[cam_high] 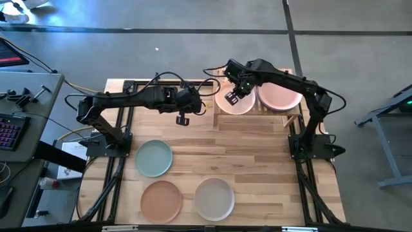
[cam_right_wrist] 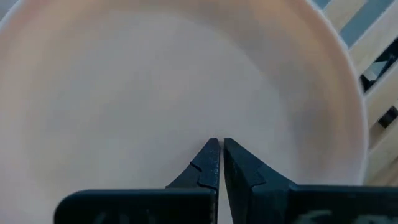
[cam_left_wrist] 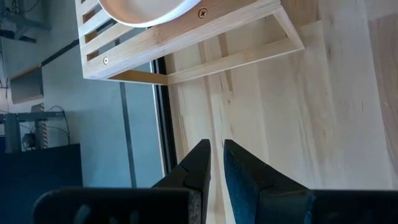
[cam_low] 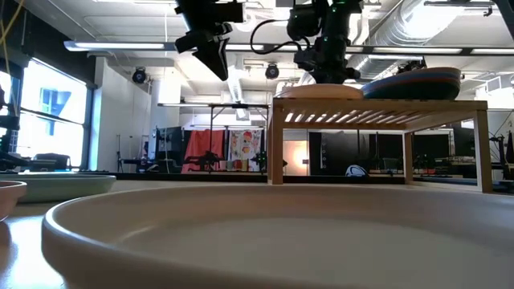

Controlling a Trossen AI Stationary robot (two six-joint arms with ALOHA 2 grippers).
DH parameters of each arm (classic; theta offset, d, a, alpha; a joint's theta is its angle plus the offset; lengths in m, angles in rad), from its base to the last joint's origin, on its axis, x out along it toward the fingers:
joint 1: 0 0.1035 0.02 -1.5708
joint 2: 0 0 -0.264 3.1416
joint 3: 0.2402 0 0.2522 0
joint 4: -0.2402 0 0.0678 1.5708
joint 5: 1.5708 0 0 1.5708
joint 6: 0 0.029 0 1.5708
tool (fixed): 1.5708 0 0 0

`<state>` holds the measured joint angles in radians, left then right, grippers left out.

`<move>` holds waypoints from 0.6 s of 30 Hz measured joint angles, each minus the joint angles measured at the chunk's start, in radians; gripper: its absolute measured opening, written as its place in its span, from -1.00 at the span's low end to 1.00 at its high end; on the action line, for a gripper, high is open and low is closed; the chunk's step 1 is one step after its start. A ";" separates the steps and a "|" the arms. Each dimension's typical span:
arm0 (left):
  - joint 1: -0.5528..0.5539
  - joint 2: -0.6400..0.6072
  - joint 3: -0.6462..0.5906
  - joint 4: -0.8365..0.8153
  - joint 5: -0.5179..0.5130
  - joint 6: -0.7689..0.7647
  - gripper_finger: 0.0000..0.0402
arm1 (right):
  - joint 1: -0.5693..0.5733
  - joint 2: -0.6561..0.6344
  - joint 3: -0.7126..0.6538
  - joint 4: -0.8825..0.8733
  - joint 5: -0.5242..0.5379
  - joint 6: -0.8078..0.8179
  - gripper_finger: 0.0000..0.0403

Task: Place and stack plates onto a shelf
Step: Put the white plate on the shelf

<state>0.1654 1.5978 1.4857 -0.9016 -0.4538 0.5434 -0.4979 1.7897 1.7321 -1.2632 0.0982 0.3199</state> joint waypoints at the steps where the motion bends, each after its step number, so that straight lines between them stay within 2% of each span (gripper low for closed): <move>1: 0.000 0.000 0.000 0.000 0.000 0.000 -0.83 | -0.006 0.000 0.000 0.002 0.000 0.000 -1.00; 18: 0.000 0.000 0.000 0.000 0.000 0.000 -0.83 | -0.080 0.000 0.000 0.073 0.003 -0.006 -1.00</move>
<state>0.1654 1.5982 1.4860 -0.9012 -0.4538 0.5430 -0.5783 1.7897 1.7321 -1.1906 0.1009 0.3134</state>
